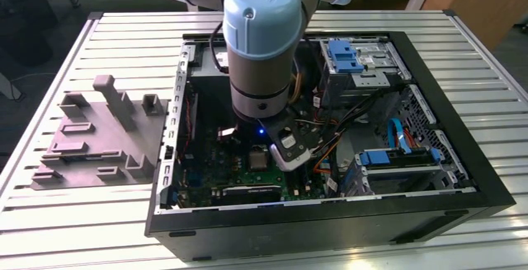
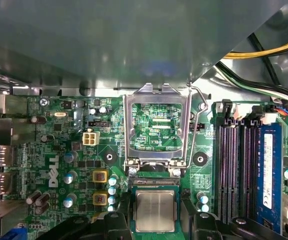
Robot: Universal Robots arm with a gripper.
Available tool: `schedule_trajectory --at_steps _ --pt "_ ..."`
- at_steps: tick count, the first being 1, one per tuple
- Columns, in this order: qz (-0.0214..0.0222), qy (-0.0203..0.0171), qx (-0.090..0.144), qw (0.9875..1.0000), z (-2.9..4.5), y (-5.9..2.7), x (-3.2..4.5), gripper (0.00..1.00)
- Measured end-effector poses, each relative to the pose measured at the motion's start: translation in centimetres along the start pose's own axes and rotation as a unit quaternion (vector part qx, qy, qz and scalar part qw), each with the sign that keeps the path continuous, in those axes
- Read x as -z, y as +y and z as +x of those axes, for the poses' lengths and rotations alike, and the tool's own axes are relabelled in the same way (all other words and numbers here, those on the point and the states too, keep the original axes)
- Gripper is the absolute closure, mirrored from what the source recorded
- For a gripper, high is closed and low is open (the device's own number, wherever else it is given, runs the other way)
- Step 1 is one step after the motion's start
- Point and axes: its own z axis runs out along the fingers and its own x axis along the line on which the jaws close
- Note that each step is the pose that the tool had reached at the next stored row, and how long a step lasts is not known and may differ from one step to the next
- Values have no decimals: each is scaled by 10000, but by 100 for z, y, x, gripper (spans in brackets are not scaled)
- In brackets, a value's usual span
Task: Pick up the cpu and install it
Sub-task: 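Place the cpu into insertion slot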
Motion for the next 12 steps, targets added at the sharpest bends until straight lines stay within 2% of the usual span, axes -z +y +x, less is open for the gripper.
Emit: schedule_trajectory --at_steps 6,12 --pt "5 8 0 10000 0 0 -40 53" --pt "1 6 0 10000 0 2 -47 53"
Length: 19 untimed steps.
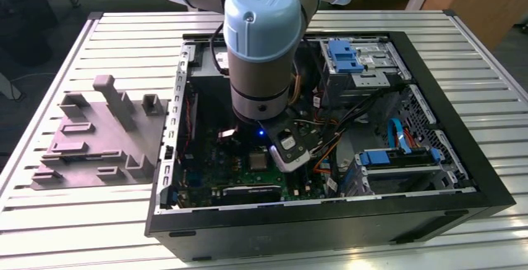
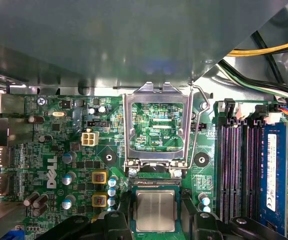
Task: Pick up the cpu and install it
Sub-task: 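Place the cpu into insertion slot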
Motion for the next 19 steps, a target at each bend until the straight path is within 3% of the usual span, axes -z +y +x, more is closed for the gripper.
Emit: schedule_trajectory --at_steps 10,19 --pt "-2 -1 -1 10000 0 2 35 53" --pt "5 2 -3 10000 1 5 13 53"
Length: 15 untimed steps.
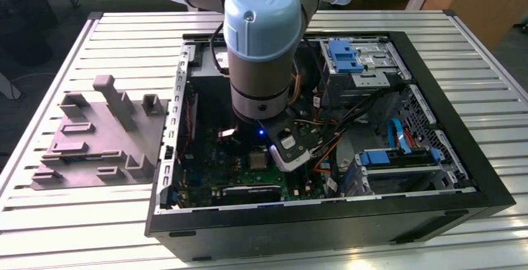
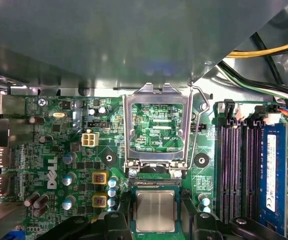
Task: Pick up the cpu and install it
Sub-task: 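Place the cpu into insertion slot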
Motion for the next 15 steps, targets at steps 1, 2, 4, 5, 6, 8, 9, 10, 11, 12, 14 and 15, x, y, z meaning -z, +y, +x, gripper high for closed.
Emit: schedule_trajectory --at_steps 1,2,4,5,6,8,9,10,11,12,14,15 --pt "1 0 -1 10000 0 3 -4 53" --pt "0 0 -3 10000 0 7 -6 53" --pt "-4 -2 -14 10000 -1 19 -12 53" --pt "-4 -2 -25 10000 -1 23 -14 53" --pt "-4 -2 -26 10000 -1 23 -15 53" --pt "-5 -2 -26 10000 -1 24 -16 53" --pt "-5 -3 -26 10000 -1 24 -17 53" --pt "-6 -3 -26 10000 -1 24 -17 53" --pt "-6 -3 -26 10000 -1 24 -17 53" --pt "-6 -3 -26 10000 -1 24 -17 53" --pt "-10 -6 -26 10000 -2 25 -20 51" --pt "-9 -5 -26 10000 -2 25 -20 51"
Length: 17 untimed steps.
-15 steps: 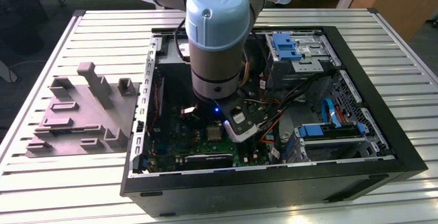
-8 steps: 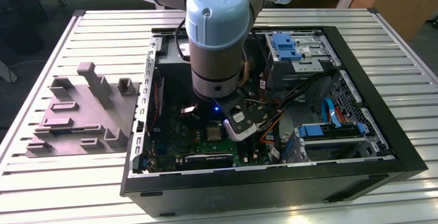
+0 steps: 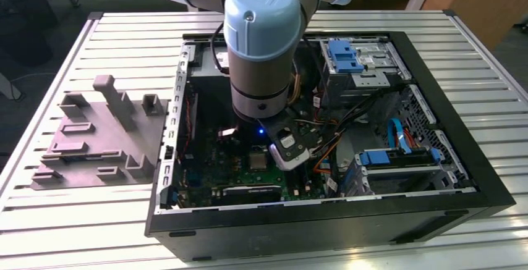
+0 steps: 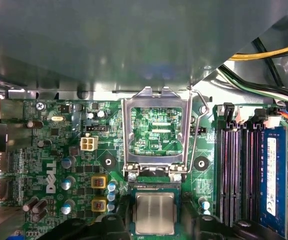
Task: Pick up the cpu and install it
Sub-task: 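Place the cpu into insertion slot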
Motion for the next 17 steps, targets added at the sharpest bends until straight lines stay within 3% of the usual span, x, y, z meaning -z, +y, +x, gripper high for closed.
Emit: schedule_trajectory --at_steps 1,7,13,15,17 --pt "0 1 0 10000 0 0 0 46" --pt "-3 1 -1 10000 1 1 19 46" --pt "3 4 -1 10000 2 2 134 46" --pt "3 5 -1 10000 2 4 177 47" --pt "3 6 -1 10000 1 5 214 60"
